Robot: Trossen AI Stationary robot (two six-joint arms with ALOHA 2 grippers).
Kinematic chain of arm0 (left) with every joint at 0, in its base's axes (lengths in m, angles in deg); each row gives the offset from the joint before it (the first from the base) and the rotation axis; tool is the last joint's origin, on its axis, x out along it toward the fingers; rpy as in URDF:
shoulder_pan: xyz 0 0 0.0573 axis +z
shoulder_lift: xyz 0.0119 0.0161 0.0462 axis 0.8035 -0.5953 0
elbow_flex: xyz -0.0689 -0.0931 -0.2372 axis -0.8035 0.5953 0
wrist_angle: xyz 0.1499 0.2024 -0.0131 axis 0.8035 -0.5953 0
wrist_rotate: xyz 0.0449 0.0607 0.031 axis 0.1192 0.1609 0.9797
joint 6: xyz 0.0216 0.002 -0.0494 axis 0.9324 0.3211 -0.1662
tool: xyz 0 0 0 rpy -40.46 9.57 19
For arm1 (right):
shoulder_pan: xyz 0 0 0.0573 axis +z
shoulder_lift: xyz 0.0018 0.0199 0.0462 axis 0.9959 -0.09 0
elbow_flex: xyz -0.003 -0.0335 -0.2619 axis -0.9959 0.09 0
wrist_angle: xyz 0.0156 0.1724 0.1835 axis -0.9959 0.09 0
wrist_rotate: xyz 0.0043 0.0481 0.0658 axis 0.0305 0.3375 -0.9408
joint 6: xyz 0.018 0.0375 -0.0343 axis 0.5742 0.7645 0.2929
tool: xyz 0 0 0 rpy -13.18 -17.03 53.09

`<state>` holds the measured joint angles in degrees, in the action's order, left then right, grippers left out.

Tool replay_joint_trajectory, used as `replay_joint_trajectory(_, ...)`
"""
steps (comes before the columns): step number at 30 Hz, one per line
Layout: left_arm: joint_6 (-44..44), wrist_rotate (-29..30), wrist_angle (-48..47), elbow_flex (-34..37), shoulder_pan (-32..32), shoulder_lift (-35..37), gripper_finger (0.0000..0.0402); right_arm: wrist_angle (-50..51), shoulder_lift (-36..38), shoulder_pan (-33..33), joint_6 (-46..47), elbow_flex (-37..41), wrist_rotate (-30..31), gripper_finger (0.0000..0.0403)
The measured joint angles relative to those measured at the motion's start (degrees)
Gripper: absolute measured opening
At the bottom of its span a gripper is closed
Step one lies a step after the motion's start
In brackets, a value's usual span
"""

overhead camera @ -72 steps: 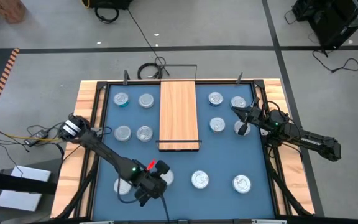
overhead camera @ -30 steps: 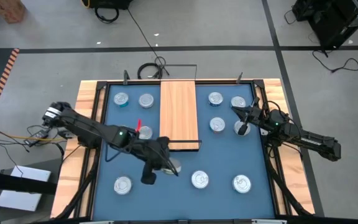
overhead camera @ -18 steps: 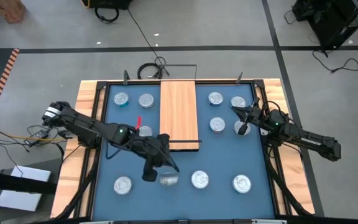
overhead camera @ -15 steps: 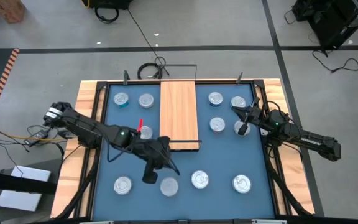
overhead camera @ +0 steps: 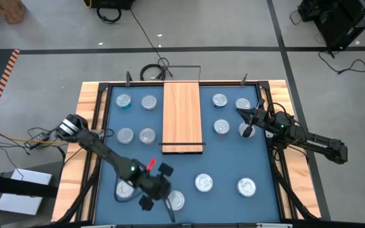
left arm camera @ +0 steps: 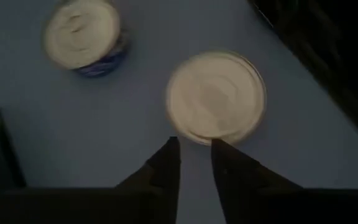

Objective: Stack canned seafood by type on shelf
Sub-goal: Put the green tuna can on the shelf

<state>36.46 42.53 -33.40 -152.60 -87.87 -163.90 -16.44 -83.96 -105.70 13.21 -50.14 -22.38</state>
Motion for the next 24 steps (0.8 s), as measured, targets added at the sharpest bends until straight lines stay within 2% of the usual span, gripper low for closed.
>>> replay_joint_trajectory(3,5.05,2.0,0.15,0.0,-1.94,-2.94,0.0118,0.0,0.02,0.0,0.0,0.0,0.01,0.0031)
replay_joint_trajectory(7,9.05,2.98,1.06,0.0,-2.49,-6.03,0.0116,0.0,0.02,0.01,0.0,-0.02,0.01,0.0028)
replay_joint_trajectory(17,18.0,1.42,2.87,0.0,-1.32,-7.38,0.002,0.0,0.01,0.02,0.0,0.0,0.01,0.0032)
replay_joint_trajectory(21,22.56,1.79,2.88,0.0,-1.63,-7.38,0.0011,0.0,0.0,0.02,0.0,-0.02,0.01,0.0031)
replay_joint_trajectory(24,22.55,1.89,3.15,0.0,-1.13,-7.38,0.001,0.0,0.02,0.02,0.0,-0.02,0.01,0.0028)
